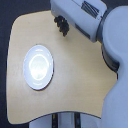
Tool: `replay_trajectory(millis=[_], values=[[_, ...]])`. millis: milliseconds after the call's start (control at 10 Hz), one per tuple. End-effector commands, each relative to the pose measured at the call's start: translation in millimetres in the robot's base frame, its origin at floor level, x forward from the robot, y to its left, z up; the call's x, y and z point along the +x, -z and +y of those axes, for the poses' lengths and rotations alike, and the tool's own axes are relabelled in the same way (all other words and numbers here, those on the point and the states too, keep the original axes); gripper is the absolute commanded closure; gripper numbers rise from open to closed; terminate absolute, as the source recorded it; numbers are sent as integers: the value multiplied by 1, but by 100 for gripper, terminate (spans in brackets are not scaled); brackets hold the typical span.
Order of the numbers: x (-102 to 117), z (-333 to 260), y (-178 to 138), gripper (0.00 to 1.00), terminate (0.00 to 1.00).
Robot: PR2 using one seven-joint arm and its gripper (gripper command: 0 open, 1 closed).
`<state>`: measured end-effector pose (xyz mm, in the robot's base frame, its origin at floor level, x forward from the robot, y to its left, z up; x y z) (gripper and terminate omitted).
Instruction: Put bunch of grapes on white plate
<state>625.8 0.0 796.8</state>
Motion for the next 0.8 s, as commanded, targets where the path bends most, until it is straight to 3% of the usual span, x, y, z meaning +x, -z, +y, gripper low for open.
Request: replay_trajectory(millis=[0, 700], values=[[-13, 11, -80, 100, 0], [-132, 93, -52, 100, 0]])
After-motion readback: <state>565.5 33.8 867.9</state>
